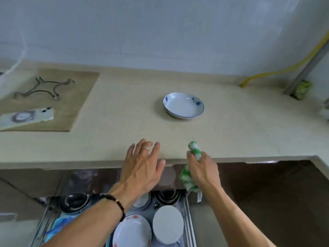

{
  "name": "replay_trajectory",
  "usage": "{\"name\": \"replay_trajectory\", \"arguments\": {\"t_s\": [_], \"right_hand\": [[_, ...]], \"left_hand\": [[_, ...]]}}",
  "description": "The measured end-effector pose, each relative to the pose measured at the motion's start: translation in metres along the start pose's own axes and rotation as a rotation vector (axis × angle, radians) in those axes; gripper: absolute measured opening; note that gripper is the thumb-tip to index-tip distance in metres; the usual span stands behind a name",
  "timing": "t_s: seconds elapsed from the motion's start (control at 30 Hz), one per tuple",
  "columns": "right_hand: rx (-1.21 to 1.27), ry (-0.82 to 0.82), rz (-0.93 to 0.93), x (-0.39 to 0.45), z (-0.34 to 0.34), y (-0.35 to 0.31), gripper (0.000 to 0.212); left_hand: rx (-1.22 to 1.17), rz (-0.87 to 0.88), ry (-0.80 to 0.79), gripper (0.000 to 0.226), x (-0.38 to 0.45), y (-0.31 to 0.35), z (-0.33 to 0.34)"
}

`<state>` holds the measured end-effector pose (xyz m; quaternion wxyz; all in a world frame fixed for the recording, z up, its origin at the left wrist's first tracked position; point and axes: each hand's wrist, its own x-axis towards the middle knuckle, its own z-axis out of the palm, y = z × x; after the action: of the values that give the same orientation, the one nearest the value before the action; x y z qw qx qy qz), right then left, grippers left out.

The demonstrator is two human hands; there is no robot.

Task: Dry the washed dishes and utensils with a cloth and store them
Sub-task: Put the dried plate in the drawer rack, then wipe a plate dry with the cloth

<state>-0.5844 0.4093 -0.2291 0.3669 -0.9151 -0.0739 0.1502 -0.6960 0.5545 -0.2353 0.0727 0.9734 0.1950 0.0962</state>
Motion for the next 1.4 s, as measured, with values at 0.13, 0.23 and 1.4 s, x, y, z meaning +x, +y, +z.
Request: {"name": "replay_trajectory", "arguments": {"t_s": [0.13,0.23,1.4], "right_hand": [[0.084,-0.035,-0.001,0.084,-0.043,-0.020,0.039],[0.176,-0.079,0.045,0.143,-0.062,-0.029,0.036],[0.558,-0.128,0.147,0.165,-0.236,-0.044,0.003]], "left_hand": [[0.002,-0.069,-0.014,0.061,0.074,0.025,-0.007],[-0.052,-0.199,-0.042,0.059,0.119,0.034,-0.001],[-1.058,-0.556,-0.043,0.021,0.221,0.139,-0.111]]}}
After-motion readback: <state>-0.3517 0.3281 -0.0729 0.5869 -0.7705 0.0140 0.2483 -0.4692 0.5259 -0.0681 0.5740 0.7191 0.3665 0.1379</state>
